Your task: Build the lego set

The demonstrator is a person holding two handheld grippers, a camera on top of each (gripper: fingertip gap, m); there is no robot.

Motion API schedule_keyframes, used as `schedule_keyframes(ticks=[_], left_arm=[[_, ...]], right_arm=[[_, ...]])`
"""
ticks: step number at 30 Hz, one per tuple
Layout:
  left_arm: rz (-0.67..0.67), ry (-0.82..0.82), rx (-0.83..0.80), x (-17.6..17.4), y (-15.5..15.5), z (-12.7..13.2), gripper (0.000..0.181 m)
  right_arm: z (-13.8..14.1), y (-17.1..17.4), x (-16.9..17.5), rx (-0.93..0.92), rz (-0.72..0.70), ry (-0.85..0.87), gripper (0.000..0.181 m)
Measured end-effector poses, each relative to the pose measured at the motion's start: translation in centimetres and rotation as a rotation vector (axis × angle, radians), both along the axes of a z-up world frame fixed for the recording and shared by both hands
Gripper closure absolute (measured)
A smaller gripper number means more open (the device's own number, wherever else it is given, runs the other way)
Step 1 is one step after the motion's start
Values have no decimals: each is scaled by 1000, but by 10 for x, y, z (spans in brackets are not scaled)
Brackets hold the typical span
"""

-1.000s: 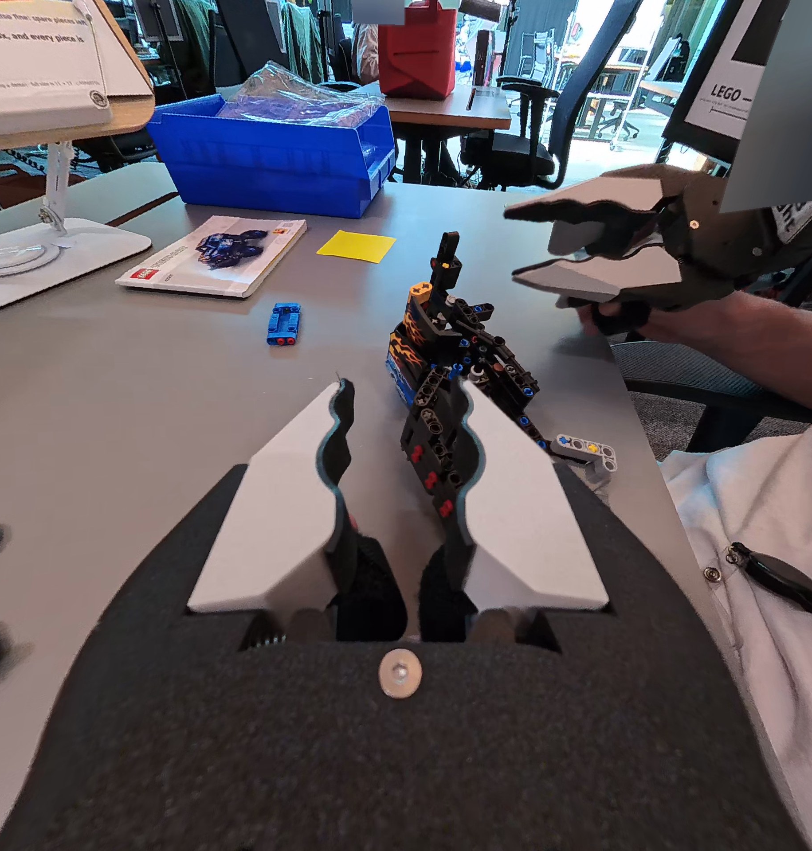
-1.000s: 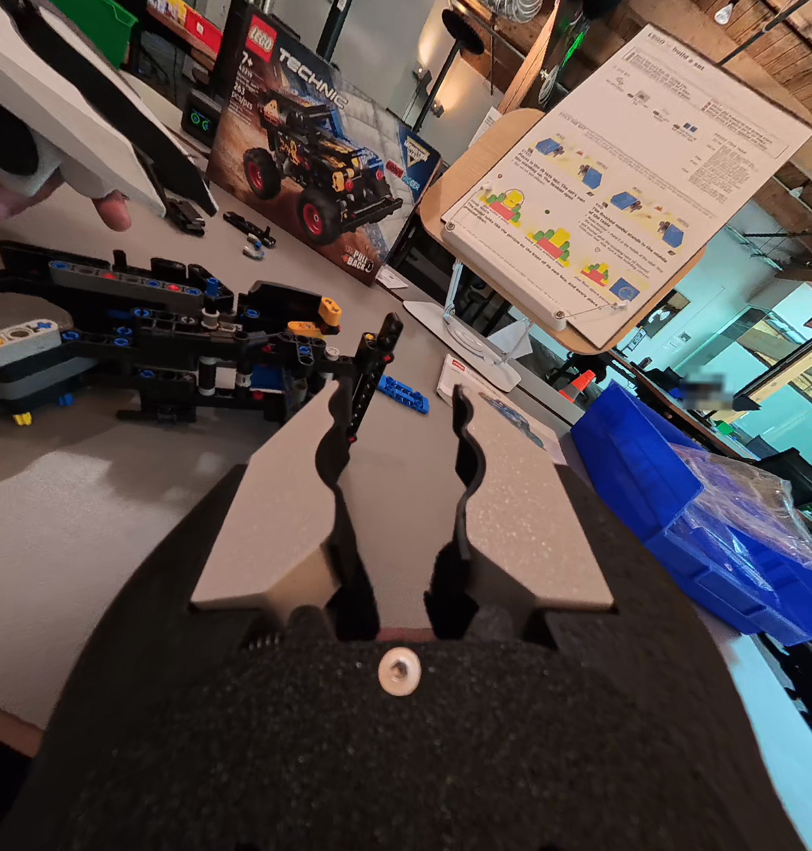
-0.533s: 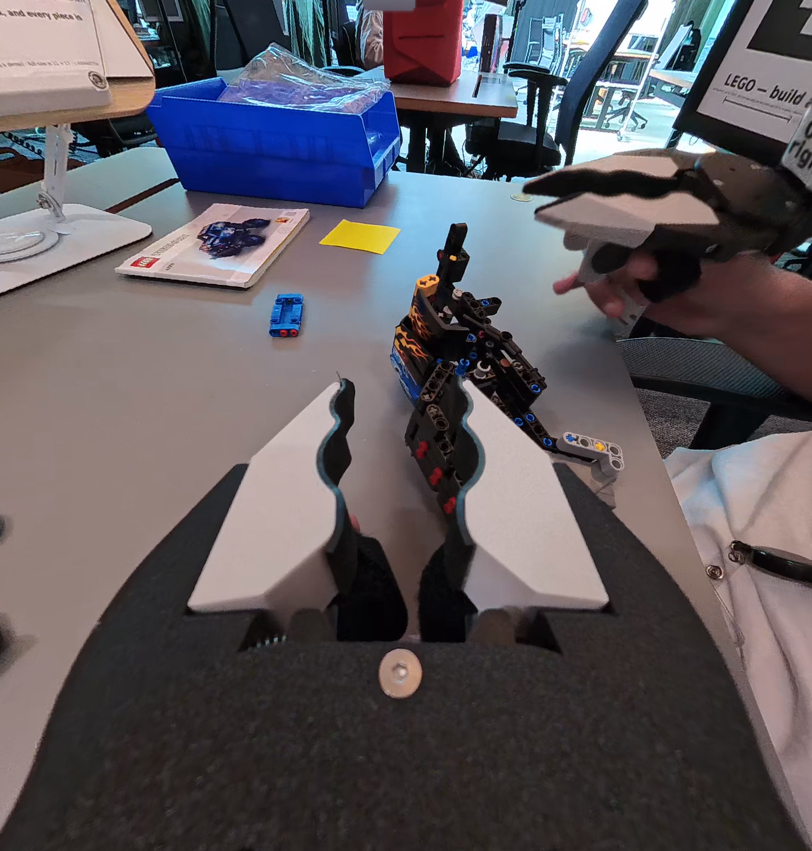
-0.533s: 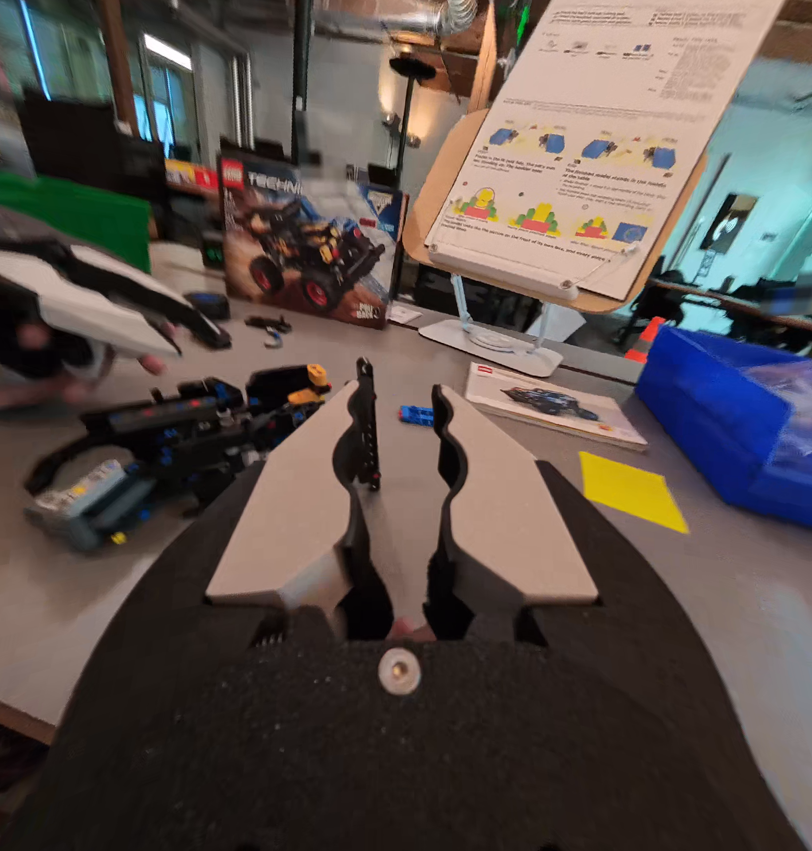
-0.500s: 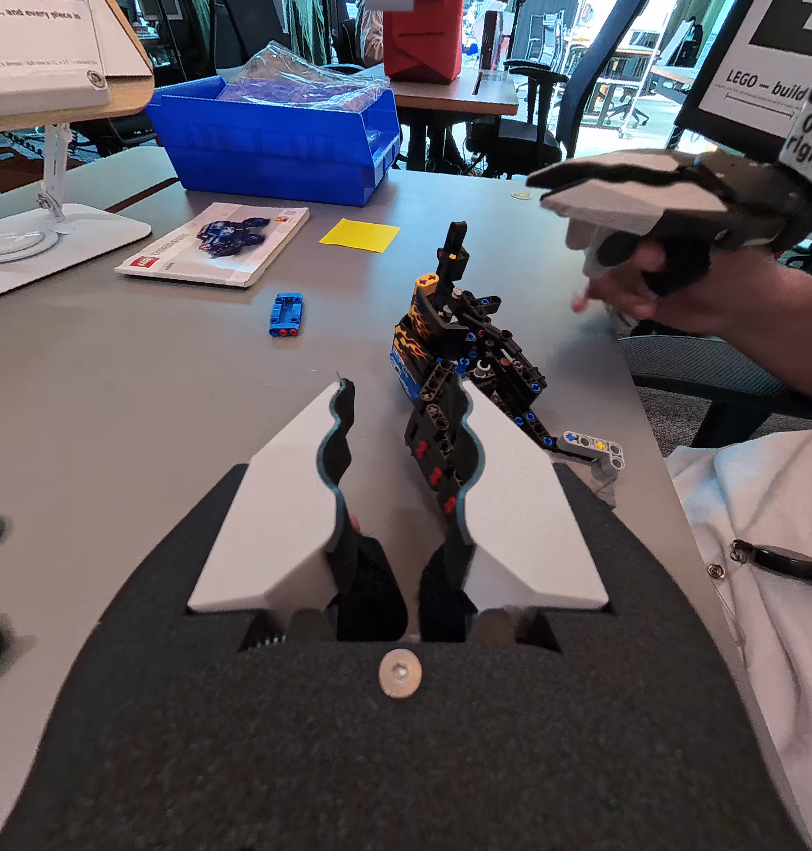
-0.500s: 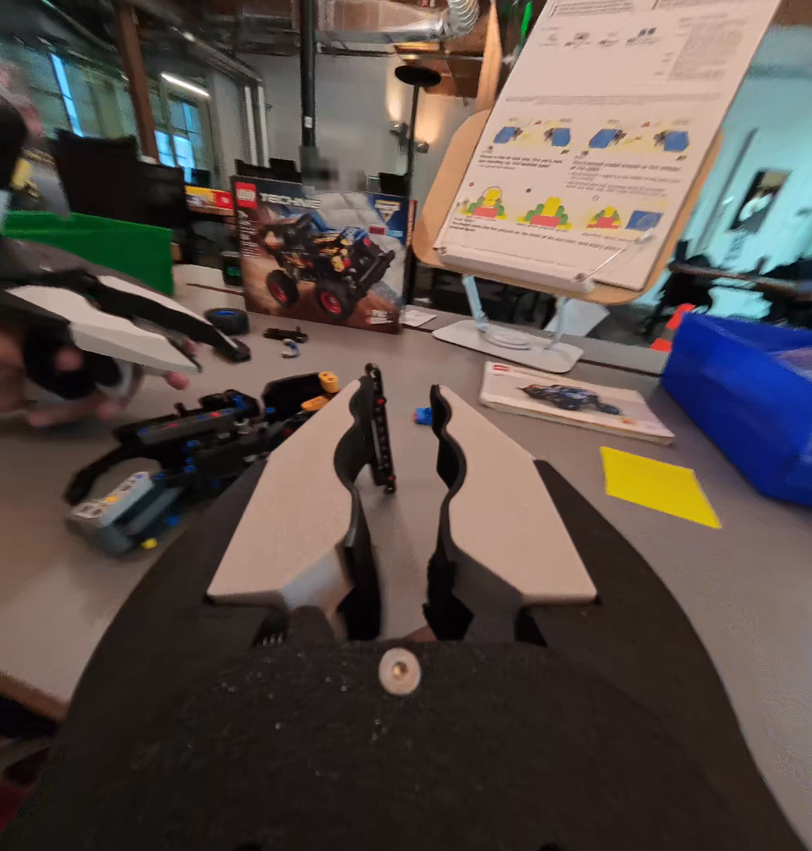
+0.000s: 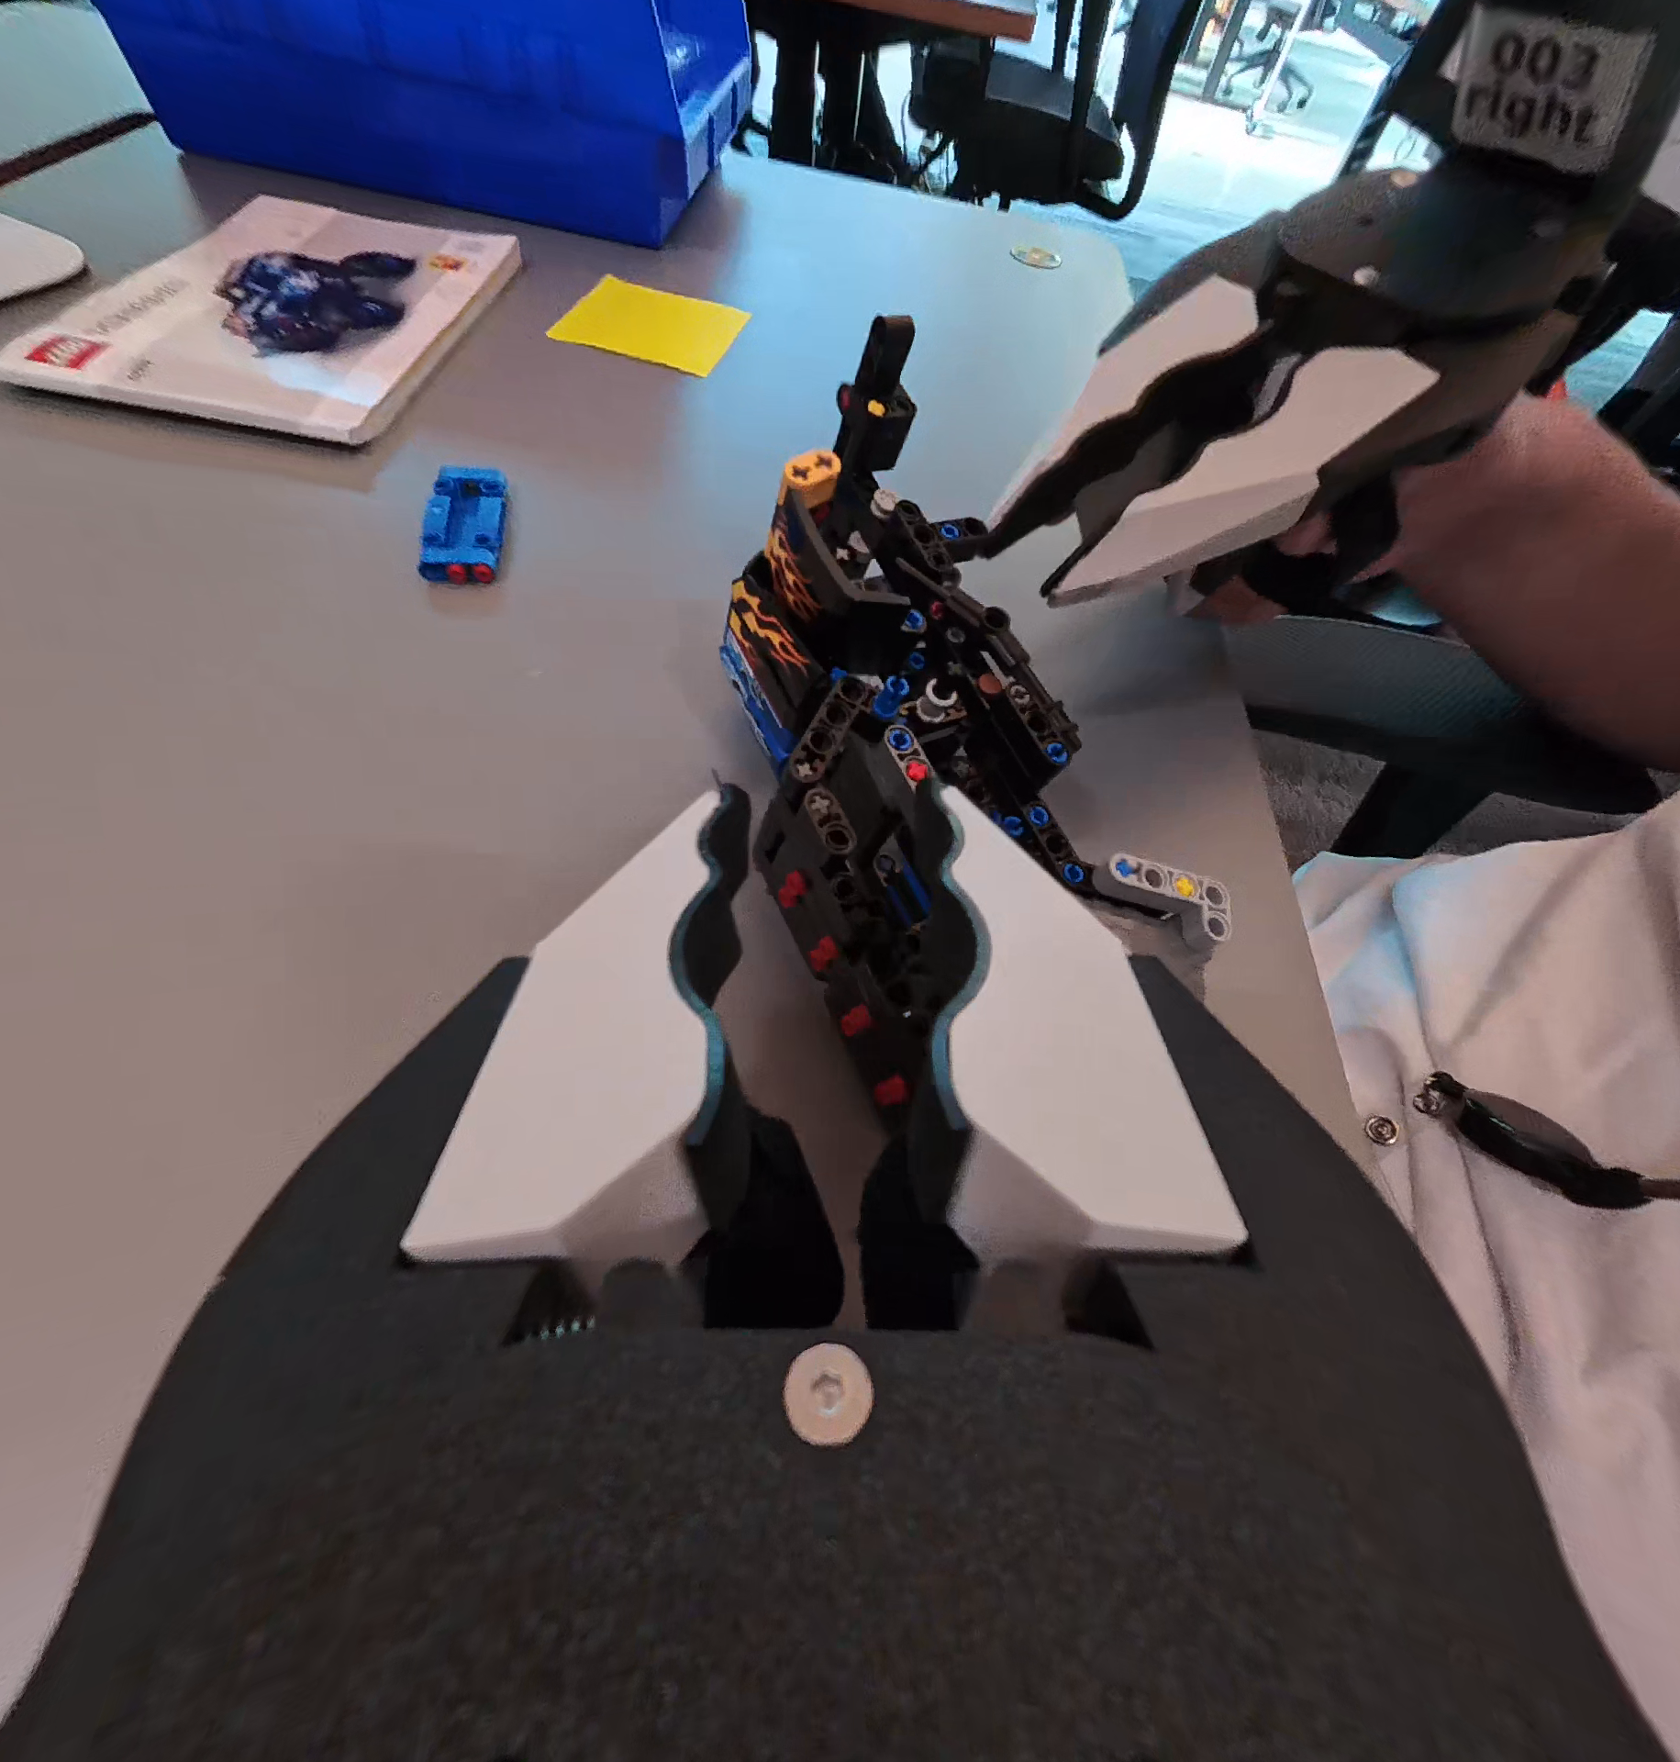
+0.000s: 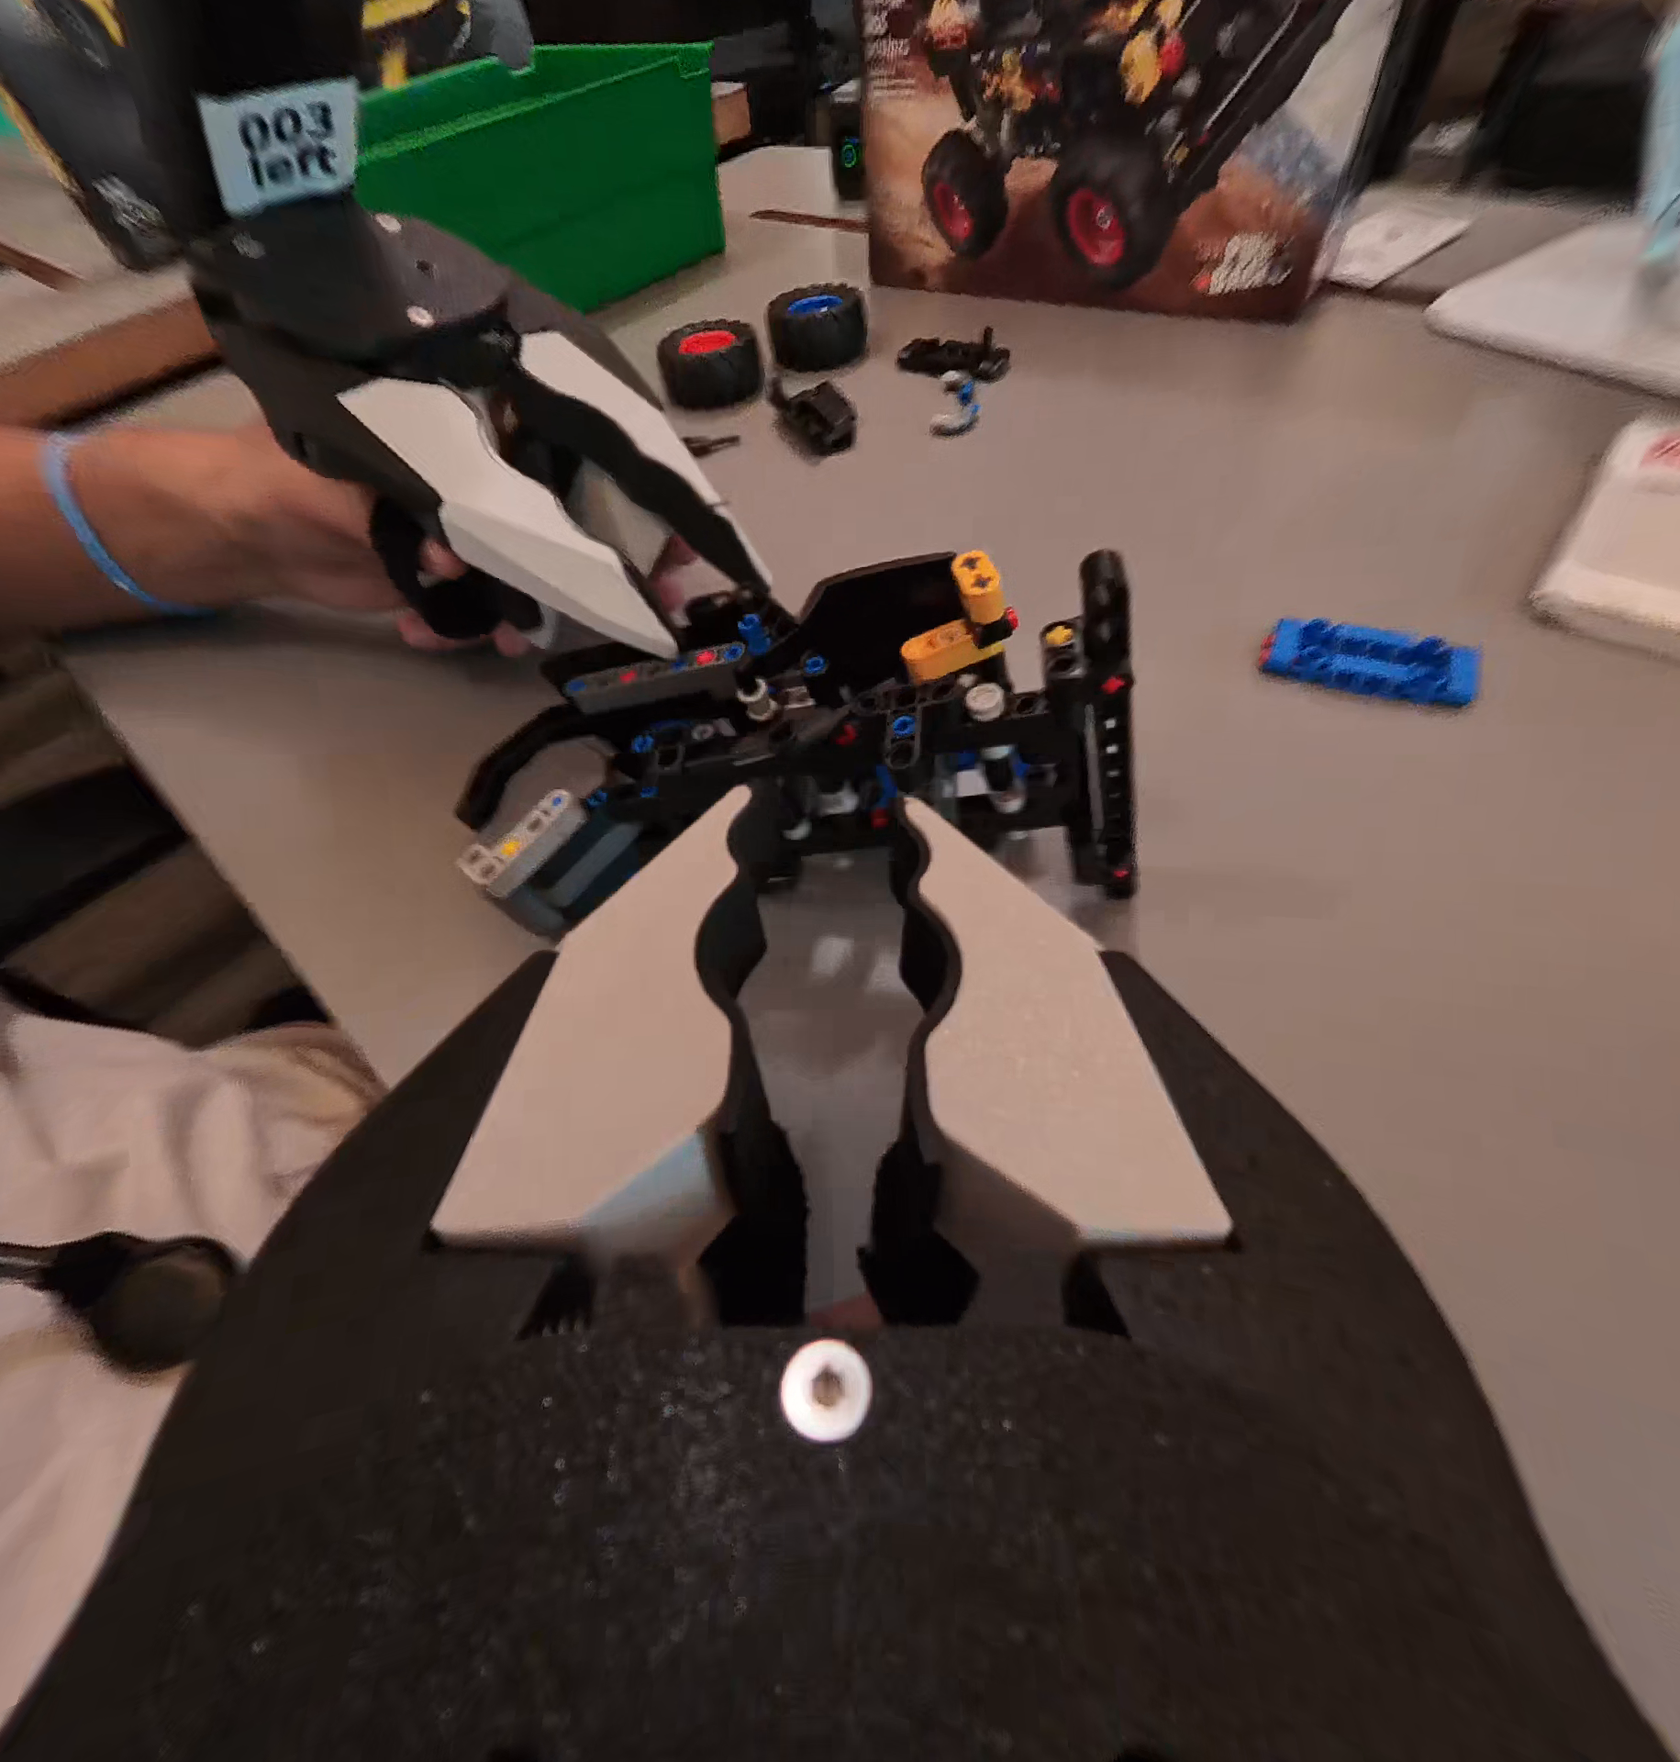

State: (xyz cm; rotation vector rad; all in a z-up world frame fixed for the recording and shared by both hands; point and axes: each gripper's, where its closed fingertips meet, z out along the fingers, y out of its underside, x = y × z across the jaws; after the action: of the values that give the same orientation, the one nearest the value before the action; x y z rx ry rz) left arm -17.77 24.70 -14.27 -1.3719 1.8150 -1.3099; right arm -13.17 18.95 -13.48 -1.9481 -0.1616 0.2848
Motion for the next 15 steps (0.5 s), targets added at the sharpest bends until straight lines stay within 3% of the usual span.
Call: schedule_keyframes(ticks=[6,10,15], left_arm=[[28,43,-72,4,-7,-2,146],[32,63,-34,5,-12,-8,140],[97,98,53,11,-10,-18,139]], right_arm=[[0,9,-20,-92,42,440,159],[1,11,-17,-118,19,688,166],[2,18,-14,-108,-5,690,172]])
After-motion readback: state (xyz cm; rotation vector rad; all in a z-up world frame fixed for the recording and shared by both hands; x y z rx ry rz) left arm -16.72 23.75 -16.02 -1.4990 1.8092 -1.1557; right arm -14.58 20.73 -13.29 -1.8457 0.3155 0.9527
